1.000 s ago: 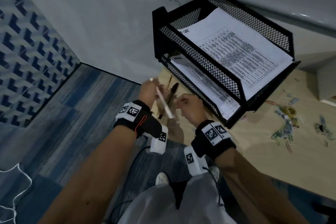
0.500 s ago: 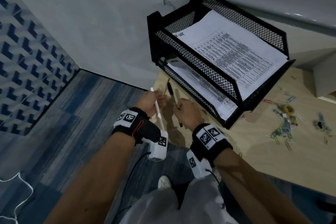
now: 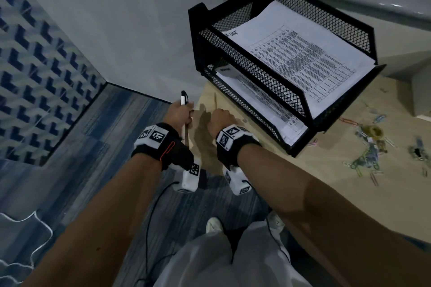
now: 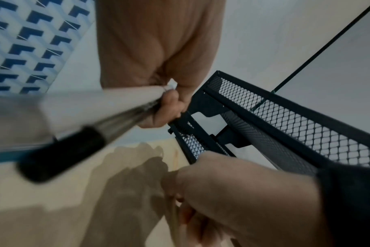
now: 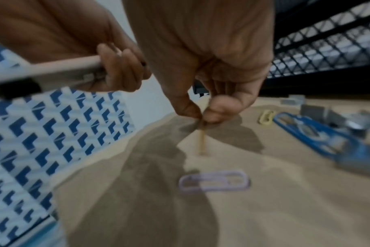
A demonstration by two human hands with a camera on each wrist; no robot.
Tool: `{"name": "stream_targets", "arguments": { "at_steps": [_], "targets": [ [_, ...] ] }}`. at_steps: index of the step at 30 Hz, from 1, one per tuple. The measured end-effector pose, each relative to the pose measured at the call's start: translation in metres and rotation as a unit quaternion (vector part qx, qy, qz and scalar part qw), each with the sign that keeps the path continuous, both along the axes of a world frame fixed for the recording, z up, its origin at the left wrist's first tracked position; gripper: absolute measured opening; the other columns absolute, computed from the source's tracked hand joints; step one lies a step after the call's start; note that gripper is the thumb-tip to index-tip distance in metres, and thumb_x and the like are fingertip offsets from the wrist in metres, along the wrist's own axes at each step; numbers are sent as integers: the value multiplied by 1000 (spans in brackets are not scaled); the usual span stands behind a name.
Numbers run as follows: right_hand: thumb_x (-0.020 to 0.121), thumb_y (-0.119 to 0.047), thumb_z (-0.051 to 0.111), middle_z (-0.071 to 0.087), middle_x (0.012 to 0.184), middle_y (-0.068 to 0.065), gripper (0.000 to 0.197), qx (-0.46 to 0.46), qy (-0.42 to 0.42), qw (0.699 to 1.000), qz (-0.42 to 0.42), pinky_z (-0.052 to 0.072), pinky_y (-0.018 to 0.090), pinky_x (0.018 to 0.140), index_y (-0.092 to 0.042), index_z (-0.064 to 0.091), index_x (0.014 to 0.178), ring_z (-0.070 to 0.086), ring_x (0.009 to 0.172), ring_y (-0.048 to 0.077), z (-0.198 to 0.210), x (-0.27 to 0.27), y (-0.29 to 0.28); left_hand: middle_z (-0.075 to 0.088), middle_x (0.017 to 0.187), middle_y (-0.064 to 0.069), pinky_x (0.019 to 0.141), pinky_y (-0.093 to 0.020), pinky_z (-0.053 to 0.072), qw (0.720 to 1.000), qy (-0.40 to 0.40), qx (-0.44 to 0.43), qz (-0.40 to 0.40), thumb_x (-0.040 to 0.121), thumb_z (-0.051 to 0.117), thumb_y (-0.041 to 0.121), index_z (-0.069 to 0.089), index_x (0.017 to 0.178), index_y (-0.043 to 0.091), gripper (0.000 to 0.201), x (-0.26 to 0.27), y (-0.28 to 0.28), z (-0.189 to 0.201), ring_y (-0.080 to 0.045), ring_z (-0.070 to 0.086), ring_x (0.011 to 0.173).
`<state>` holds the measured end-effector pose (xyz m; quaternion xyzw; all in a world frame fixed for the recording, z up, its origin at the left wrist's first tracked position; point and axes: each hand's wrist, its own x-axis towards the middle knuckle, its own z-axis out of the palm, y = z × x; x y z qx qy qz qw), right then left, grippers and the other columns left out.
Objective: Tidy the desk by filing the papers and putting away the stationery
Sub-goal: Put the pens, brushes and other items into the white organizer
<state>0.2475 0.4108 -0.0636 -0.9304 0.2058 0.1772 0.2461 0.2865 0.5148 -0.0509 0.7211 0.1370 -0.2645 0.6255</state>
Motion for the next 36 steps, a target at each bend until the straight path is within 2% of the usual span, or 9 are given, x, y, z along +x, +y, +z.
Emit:
{"name": "stream_targets", "arguments": {
  "at_steps": [6,10,15,18,20,23,28,31,36],
  "targets": [
    [92,-18,46,51,128,23,33,-5,6,1000,29,44,39,90,0,50,120,52,116,37,11,-51,-34,32,31,11,32,-9,19,986,54,40,-156,94,53,29,37,60,16,40,-27,-21,6,-3,25,24],
    [85,-21,53,59,110,22,14,14,-4,999,40,41,31,70,-7,50,84,59,102,35,26,-123,-76,28,32,11,32,-11,17,968,64,37,-241,94,53,30,36,57,18,43,-51,-48,15,-3,23,25],
    [81,-17,56,46,67,6,33,25,30,998,-49,24,29,54,-17,31,60,51,77,28,33,-206,-153,25,34,13,36,-14,17,869,84,51,-485,98,47,26,39,55,20,44,-112,-132,15,-3,21,28],
    [83,-12,55,45,57,1,34,57,-28,981,-181,33,21,44,-16,30,60,48,55,22,39,-235,-203,27,42,7,35,-13,19,835,57,45,-545,97,46,35,30,63,19,41,-143,-200,25,-4,21,30],
    [84,-8,53,56,56,5,27,72,-73,962,-254,41,14,47,-14,38,63,55,51,19,46,-251,-239,27,51,2,35,-14,19,830,9,51,-555,99,41,37,33,72,18,34,-159,-246,36,-6,24,33],
    [83,-4,49,64,60,10,12,88,-141,931,-326,54,28,64,-9,48,71,64,54,18,56,-265,-304,36,55,-2,42,-20,26,851,-78,48,-517,100,38,37,44,85,14,27,-171,-313,52,-12,33,41],
    [80,0,53,67,79,15,6,58,-254,889,-376,56,31,64,-5,51,84,66,63,17,80,-274,-439,57,67,-6,71,-33,42,863,-230,80,-442,99,36,40,55,65,5,52,-169,-424,83,-26,54,71],
    [84,-3,49,70,85,23,10,43,-302,862,-405,58,41,75,-7,53,76,70,75,29,103,-277,-518,66,86,-20,80,-36,46,863,-278,95,-411,98,33,45,64,83,-4,60,-168,-492,105,-33,62,86],
    [85,-8,50,70,88,20,15,-7,-336,831,-443,53,40,84,1,61,86,66,88,34,121,-274,-640,52,63,2,52,-10,40,874,-263,62,-403,98,42,36,54,67,15,40,-168,-595,142,-17,53,62]
  ]
}}
